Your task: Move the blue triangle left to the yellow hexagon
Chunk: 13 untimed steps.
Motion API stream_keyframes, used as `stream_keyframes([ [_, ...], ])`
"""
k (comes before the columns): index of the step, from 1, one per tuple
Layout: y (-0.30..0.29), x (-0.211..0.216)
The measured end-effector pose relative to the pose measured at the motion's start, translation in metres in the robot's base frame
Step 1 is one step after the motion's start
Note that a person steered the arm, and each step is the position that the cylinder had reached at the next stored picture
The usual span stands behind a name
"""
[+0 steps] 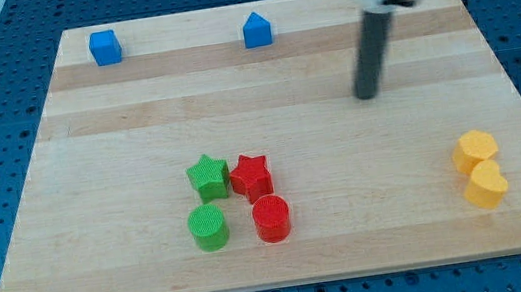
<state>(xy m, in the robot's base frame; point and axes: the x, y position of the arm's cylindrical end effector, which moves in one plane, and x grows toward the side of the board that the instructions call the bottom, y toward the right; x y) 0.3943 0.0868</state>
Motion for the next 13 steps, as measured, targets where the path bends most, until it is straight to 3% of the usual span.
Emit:
stream_keyframes([
  [2,-0.174,-0.087],
  [3,-0.217,-0.129],
  [5,-0.136,-0.142],
  [8,-0.064,-0.141],
  [13,0.023,-0.06],
])
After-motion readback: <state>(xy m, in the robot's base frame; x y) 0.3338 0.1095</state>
